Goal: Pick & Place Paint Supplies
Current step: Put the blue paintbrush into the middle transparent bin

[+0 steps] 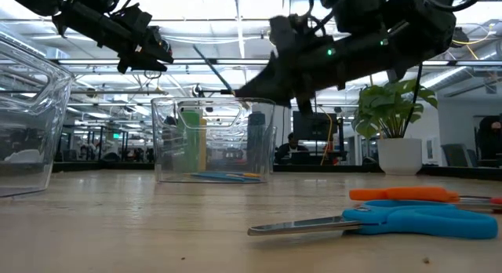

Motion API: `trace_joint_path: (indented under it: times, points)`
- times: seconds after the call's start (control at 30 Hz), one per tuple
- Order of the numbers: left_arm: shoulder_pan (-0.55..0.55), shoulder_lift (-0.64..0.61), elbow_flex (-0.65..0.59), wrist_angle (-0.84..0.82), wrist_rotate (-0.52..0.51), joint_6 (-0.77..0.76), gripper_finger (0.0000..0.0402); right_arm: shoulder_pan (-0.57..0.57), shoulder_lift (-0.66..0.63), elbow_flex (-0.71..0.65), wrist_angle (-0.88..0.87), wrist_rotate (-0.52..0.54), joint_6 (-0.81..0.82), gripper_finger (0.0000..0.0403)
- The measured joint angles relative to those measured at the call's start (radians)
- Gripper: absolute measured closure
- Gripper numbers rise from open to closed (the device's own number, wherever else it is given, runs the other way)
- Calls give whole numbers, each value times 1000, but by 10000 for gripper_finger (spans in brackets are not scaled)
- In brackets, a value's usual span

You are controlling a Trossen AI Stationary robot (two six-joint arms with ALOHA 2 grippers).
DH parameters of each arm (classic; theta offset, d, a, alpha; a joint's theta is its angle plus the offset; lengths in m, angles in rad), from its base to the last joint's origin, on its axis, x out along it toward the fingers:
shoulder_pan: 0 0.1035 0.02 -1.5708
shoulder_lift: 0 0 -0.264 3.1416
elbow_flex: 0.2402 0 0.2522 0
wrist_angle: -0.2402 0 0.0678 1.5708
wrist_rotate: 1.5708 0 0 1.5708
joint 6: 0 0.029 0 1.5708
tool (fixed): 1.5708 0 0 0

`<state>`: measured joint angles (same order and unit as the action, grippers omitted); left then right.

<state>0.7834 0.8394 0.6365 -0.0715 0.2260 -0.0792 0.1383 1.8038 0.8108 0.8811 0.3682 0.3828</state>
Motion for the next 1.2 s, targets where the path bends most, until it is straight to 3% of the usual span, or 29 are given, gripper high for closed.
trace_joint_path:
  times: [0.43, 0.6, 1.2]
  points:
    - [0, 0, 0, 0, 0, 0, 188, -2, 0, 0, -48, 32, 4, 403]
    - [0, 0, 0, 0, 0, 0, 188, -2, 0, 0, -58, 77, 87, 403]
    - [0, 0, 0, 0, 0, 0, 188, 0, 0, 0, -71, 77, 111, 403]
